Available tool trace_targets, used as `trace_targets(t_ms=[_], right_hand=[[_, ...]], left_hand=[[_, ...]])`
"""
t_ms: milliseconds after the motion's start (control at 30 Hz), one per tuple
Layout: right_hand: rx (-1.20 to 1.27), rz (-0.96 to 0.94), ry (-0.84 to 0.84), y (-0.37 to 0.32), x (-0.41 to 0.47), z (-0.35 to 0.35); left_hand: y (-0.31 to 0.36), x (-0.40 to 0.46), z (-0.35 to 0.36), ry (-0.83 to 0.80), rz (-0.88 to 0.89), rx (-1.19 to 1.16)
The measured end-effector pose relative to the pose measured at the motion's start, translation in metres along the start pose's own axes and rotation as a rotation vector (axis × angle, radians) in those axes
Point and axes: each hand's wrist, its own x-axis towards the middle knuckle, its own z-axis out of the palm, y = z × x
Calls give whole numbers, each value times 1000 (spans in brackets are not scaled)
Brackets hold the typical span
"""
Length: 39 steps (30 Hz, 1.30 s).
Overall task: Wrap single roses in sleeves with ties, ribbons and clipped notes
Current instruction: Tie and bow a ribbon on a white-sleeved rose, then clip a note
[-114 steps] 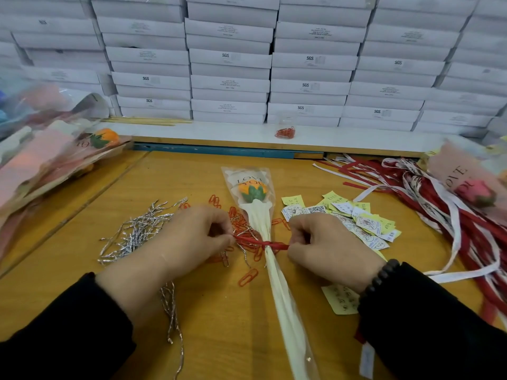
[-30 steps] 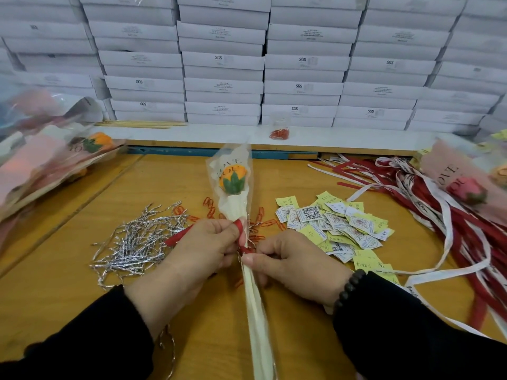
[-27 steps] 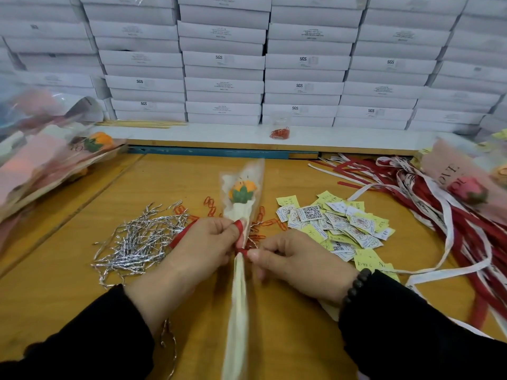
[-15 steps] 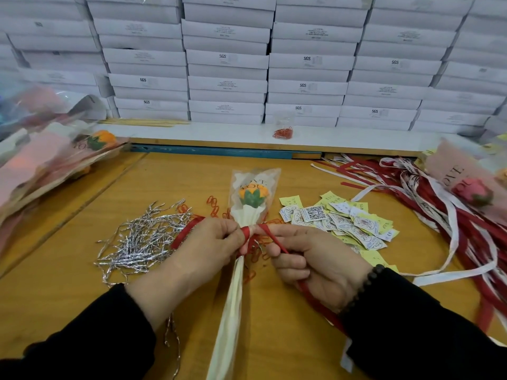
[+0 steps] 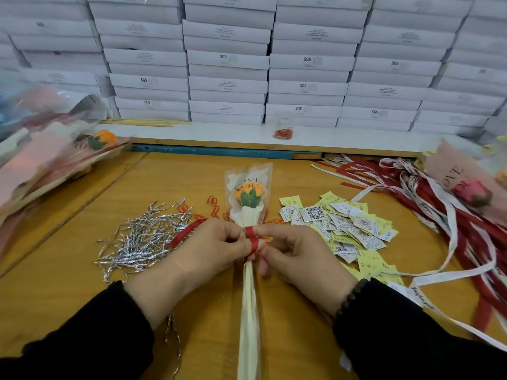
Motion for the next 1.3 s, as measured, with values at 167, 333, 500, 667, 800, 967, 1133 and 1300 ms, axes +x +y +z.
trace_targets(t_ms=[167,333,500,667,800,967,1133,1300], right_hand=[[28,-79,6,1,1,-1],[17,-96,9,3,4,-4],[19,-123,39,6,4,-2],[71,-157,-3,5,2,-1],[-47,-147,-64,3,4,-2],[-24,-100,-25,3,3,-4],[-124,-38,-7,-2,3,-9],[-224,25,-29,-1,5,-17]], left_hand=[[2,-2,-2,-50,-31,-44],[1,-1,-1,-82,-39,-31],[0,-1,-2,-92,-6,-94],[3,-3,-6,-164,1,-181],[-1,-2,-7,-180,-28,-133],[4,-4,-5,-128,-29,-94],[0,-3,-7,-74,-33,-86],[2,-3,-7,5,-82,-147]])
